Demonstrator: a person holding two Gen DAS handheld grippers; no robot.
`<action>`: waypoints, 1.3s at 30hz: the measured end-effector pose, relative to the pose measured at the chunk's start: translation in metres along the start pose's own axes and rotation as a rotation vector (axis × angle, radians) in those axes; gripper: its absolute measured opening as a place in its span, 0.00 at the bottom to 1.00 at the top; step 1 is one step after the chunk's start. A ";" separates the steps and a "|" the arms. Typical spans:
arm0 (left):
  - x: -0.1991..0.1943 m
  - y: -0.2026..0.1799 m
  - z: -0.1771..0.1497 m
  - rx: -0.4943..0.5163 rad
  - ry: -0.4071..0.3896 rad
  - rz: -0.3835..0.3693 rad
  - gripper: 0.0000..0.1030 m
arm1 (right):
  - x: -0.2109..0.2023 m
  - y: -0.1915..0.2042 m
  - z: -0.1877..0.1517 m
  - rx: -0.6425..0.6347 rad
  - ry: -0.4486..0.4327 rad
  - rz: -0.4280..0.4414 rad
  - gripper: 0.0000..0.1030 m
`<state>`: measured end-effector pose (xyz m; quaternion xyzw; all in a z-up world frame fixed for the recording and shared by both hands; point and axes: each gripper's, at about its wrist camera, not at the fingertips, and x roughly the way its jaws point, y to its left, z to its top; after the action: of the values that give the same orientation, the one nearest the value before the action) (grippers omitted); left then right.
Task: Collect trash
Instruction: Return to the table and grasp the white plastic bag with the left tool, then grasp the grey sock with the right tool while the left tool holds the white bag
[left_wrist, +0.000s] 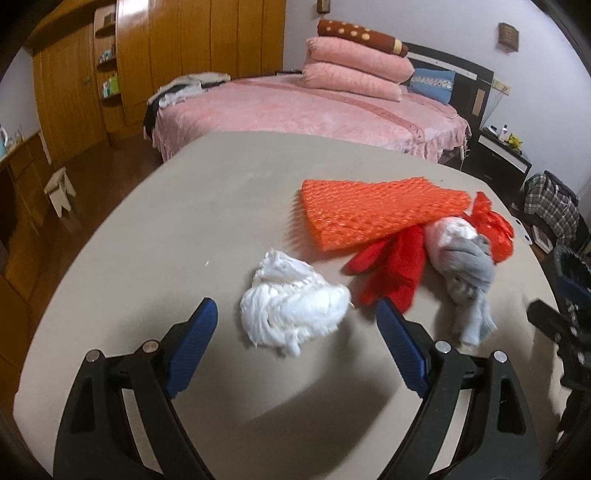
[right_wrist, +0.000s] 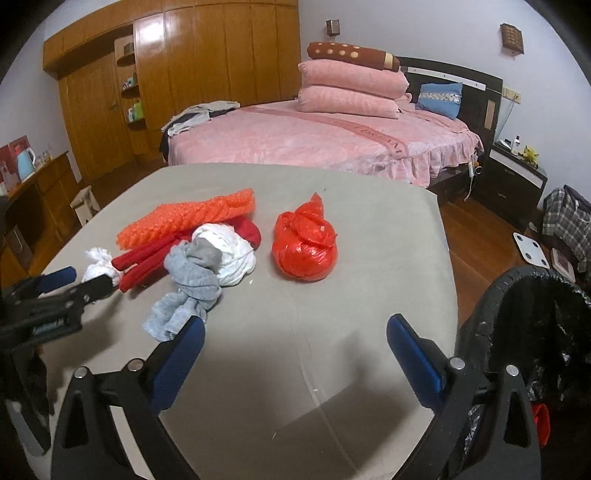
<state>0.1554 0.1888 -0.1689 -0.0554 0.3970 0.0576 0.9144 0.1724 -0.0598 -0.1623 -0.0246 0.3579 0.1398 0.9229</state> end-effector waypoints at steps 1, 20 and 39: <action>0.005 0.002 0.002 -0.010 0.012 -0.006 0.83 | 0.001 0.000 0.000 -0.001 0.003 -0.002 0.94; -0.010 0.008 -0.018 0.025 0.010 -0.002 0.44 | -0.001 0.017 0.007 -0.006 -0.005 0.048 0.94; 0.003 0.035 -0.021 -0.055 0.062 0.027 0.46 | 0.060 0.059 0.018 -0.025 0.131 0.085 0.44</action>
<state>0.1369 0.2207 -0.1871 -0.0768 0.4240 0.0790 0.8989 0.2100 0.0141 -0.1857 -0.0299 0.4165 0.1812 0.8904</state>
